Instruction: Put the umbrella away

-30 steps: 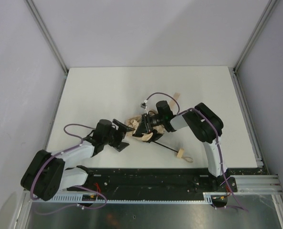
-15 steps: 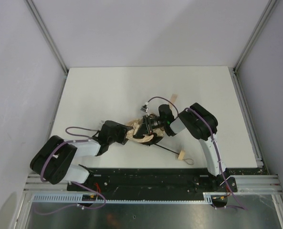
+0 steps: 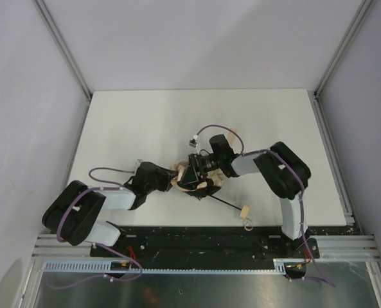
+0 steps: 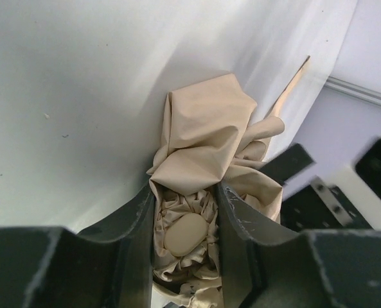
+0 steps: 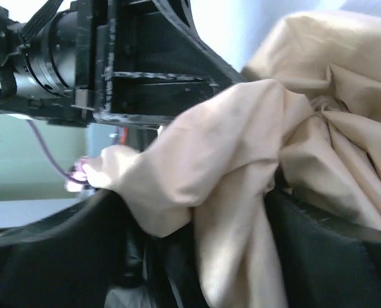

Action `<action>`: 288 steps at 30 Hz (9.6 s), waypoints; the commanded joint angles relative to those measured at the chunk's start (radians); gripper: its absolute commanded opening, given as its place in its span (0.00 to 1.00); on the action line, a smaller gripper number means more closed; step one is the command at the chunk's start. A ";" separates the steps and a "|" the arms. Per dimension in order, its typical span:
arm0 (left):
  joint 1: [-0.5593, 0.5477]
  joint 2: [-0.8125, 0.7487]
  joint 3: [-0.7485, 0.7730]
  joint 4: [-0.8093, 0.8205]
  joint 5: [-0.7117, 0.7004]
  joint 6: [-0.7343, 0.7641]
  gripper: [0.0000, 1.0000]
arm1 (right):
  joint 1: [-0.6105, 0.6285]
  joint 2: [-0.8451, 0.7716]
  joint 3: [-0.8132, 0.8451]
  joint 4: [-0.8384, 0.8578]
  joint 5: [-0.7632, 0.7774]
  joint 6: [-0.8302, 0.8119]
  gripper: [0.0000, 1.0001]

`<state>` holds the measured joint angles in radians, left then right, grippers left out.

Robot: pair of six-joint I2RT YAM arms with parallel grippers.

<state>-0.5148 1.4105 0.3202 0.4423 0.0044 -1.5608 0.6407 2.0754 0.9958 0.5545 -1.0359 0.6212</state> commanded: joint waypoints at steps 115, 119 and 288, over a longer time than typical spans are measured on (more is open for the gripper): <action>0.093 0.077 0.214 -0.505 0.328 0.029 0.00 | 0.442 -0.281 0.021 -0.515 1.125 -0.767 0.96; 0.093 0.086 0.229 -0.539 0.342 0.027 0.00 | 0.501 -0.183 0.020 -0.441 1.378 -0.796 0.85; 0.128 -0.172 0.504 -0.743 0.020 1.030 0.64 | -0.004 0.015 -0.056 -0.088 0.192 -0.221 0.00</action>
<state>-0.3710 1.1732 0.7376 -0.2173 0.1051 -0.7284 0.6464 2.0865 0.9726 0.5716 -0.8948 0.4080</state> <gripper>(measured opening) 0.646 0.382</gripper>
